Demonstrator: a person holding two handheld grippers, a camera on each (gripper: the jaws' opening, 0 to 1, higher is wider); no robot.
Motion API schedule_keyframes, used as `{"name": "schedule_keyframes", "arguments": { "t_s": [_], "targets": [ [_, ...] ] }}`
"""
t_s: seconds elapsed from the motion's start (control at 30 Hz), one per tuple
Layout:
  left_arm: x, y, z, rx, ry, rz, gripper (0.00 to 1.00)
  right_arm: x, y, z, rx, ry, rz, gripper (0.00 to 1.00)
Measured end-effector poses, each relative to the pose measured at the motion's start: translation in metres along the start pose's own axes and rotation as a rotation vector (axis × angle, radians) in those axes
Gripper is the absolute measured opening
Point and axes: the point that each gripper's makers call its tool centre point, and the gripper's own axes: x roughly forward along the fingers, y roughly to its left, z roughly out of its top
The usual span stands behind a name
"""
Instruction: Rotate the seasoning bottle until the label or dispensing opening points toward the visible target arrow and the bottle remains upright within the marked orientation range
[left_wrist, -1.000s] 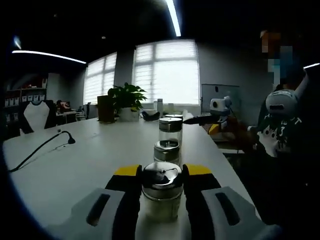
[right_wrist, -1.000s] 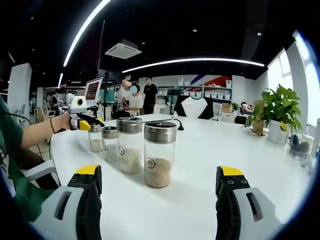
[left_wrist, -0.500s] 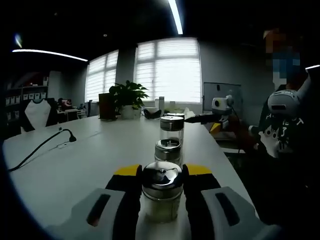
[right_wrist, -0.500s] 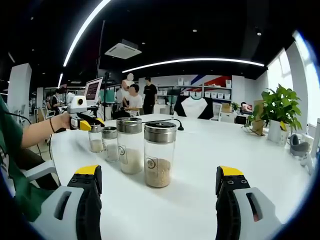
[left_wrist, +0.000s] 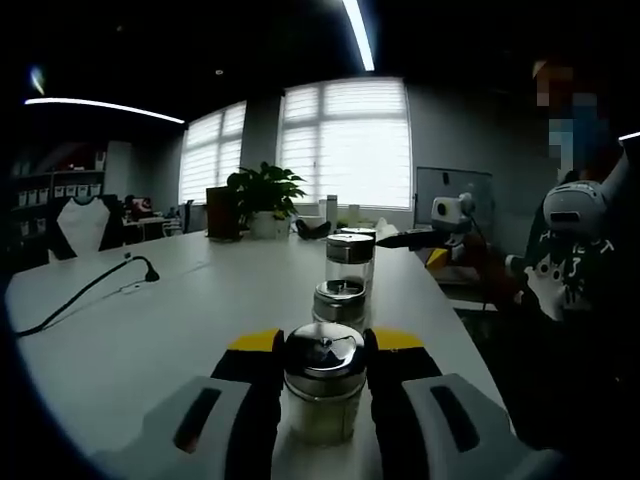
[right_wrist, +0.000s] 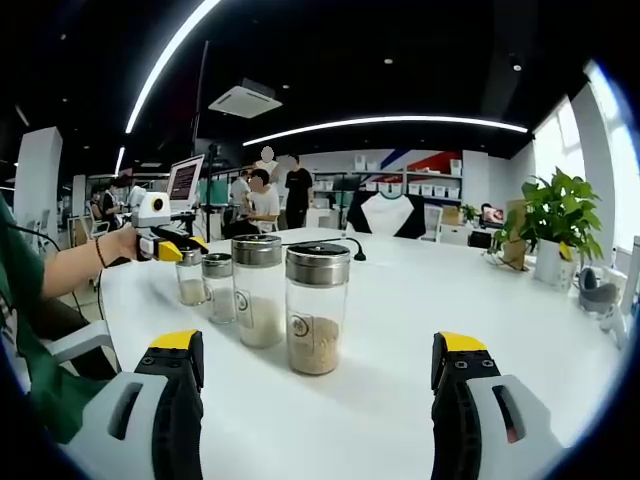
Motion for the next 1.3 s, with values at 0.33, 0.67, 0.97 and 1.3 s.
{"name": "schedule_keyframes", "arguments": {
  "t_s": [0.33,0.67,0.97,1.3],
  "targets": [
    [-0.0007,0.0015,0.0002,-0.012,-0.018,0.039,0.34,0.0009,0.0009,-0.0006,0.001,0.002,0.003,0.97],
    [-0.0001,0.0018,0.001,-0.009,-0.035,0.065,0.33,0.0015,-0.0005,-0.0008,0.002,0.005,0.003,0.97],
    [0.0029,0.0027,0.0019,-0.009,-0.033,0.081,0.33,0.0012,-0.0011,0.0002,0.001,0.003,0.002,0.97],
    [0.0052,0.0046,0.0027,-0.015,-0.036,0.099,0.33,0.0015,-0.0017,0.0002,0.001,0.004,0.003,0.97]
  ]
}}
